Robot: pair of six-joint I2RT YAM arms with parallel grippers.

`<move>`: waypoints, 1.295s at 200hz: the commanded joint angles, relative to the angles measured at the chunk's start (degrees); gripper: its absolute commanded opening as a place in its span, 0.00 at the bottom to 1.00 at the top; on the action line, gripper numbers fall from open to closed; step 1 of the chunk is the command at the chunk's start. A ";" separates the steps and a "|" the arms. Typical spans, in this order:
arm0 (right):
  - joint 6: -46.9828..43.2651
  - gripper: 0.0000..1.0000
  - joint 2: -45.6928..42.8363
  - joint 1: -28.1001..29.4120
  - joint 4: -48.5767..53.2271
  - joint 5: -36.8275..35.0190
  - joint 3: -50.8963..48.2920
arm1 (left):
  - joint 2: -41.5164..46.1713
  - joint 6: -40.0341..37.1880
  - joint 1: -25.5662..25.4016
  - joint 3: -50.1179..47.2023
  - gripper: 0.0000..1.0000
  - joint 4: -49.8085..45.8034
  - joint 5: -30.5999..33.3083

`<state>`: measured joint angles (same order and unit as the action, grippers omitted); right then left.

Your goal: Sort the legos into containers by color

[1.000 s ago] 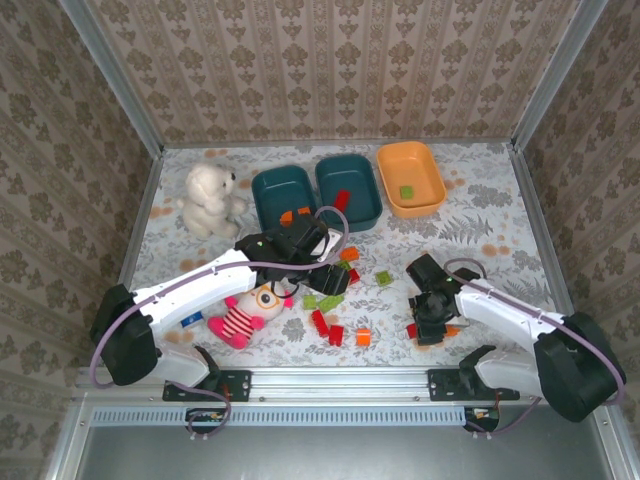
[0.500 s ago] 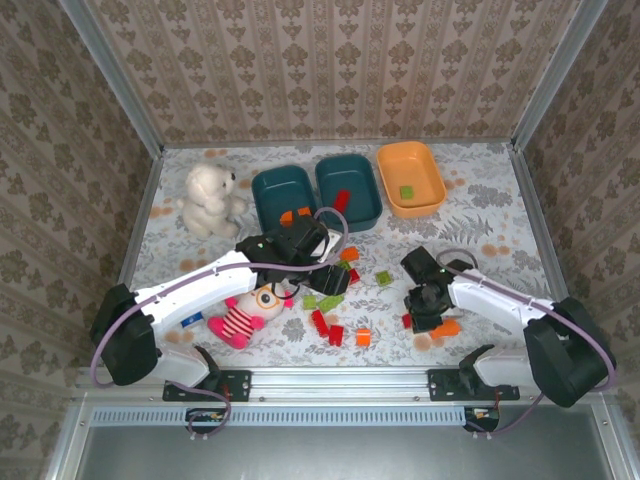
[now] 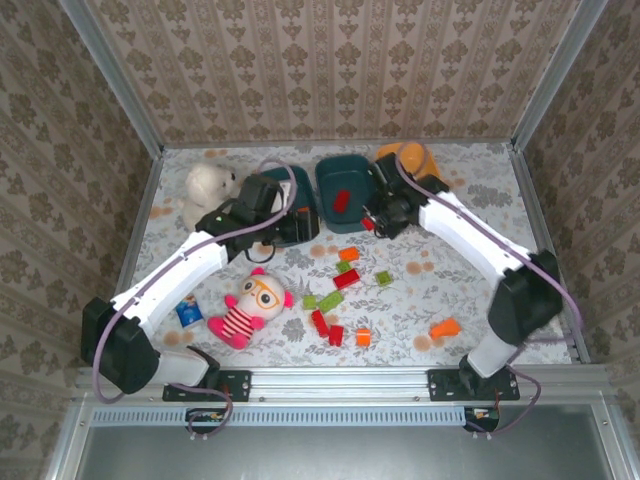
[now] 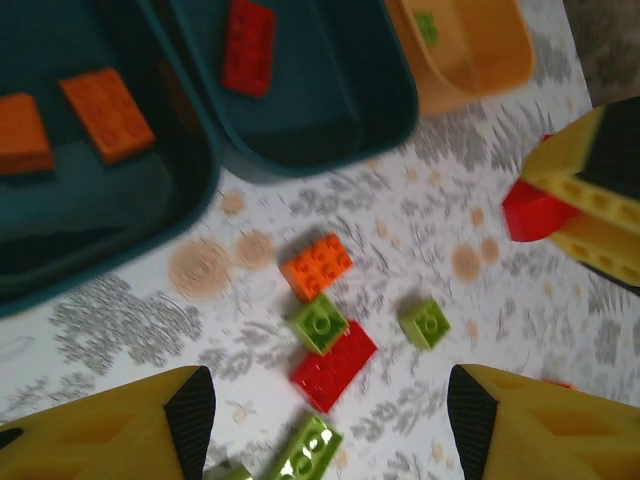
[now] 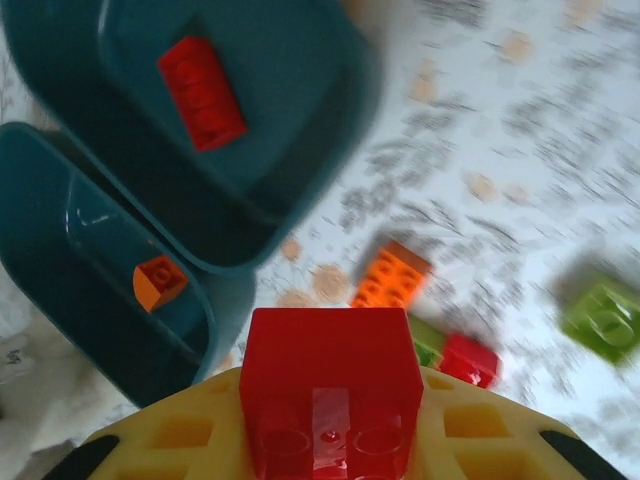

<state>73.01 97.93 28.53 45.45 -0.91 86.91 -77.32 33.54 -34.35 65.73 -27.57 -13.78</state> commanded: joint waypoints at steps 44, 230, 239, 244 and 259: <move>-20.31 0.21 24.29 -1.77 8.40 -1.11 23.62 | -5.40 2.94 3.76 5.58 0.66 0.48 -1.47; -23.64 0.60 24.58 -3.58 14.69 1.11 38.06 | -1.24 -0.03 1.18 -0.35 0.66 -3.86 0.16; -24.66 0.59 21.09 -3.38 13.21 0.93 34.79 | -1.17 -0.47 0.97 -0.09 0.66 -4.21 0.16; -25.26 0.59 18.92 -3.31 12.29 0.76 32.49 | -1.11 -0.78 0.80 0.04 0.66 -4.39 0.23; -27.12 0.59 11.59 -2.94 9.13 0.30 24.75 | -1.08 -1.75 0.28 0.74 0.66 -5.09 0.33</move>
<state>49.95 121.36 24.77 57.10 0.47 120.05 -79.85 34.65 -33.23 65.60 -30.39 -13.89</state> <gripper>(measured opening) 0.592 0.657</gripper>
